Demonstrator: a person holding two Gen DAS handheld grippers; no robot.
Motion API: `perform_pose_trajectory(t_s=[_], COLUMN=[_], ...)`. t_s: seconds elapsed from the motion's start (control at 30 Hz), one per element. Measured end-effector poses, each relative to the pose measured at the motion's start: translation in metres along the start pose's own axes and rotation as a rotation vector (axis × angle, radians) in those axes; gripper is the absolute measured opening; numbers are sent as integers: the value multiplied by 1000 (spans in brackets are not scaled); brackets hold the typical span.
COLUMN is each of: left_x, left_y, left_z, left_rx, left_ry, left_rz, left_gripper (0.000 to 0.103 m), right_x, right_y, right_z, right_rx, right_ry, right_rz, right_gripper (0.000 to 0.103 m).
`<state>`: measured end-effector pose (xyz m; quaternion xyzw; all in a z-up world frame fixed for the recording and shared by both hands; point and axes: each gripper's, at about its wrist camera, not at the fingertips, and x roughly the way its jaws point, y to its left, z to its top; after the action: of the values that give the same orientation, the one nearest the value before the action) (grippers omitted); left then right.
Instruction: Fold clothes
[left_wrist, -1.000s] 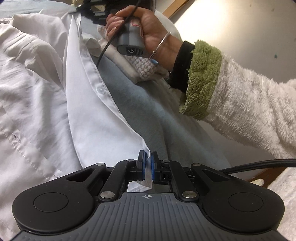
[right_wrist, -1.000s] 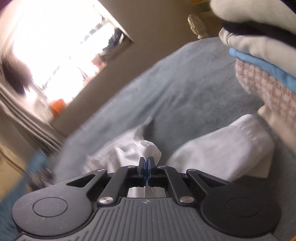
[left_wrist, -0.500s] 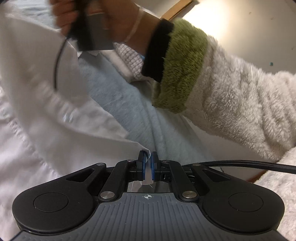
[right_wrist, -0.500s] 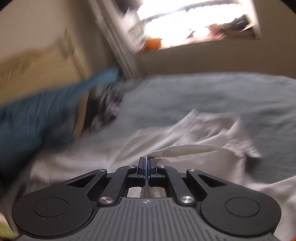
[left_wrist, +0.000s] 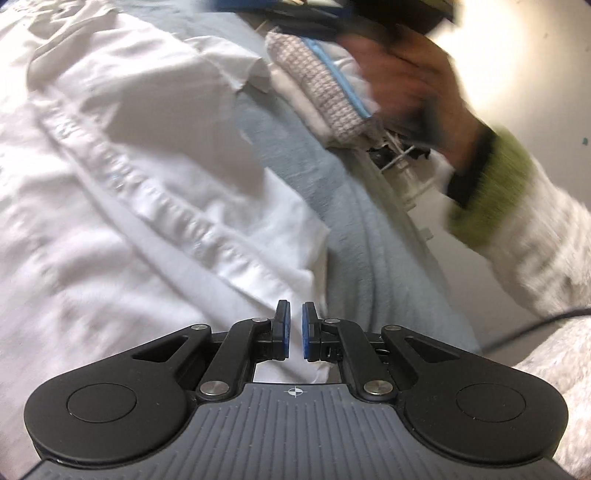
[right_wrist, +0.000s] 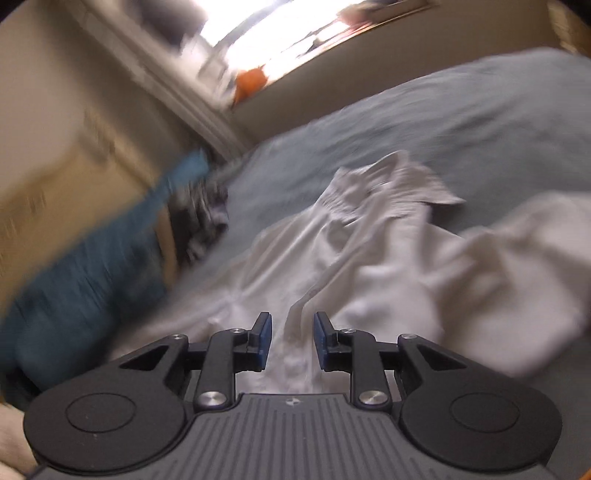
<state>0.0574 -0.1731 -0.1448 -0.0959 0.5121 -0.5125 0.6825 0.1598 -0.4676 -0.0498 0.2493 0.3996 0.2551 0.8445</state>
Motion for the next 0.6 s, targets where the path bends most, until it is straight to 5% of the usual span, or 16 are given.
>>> perform_pose_trajectory(t_s=[0.13, 0.3, 0.47, 0.6], left_x=[3, 3, 2, 13], left_y=[4, 4, -11, -34], left_z=[-3, -5, 1, 11], left_rx=[-9, -18, 17, 110], left_ry=[25, 46, 12, -8], left_rz=[30, 75, 121, 154], left_gripper=[5, 11, 39, 53], right_x=[-69, -84, -88, -84], right_y=[-13, -6, -41, -27], right_z=[-41, -103, -154, -177], right_rx=[106, 77, 300, 144], right_ry=[-35, 72, 74, 107], right_rz=[-12, -171, -266, -405], right_gripper=[30, 31, 31, 31])
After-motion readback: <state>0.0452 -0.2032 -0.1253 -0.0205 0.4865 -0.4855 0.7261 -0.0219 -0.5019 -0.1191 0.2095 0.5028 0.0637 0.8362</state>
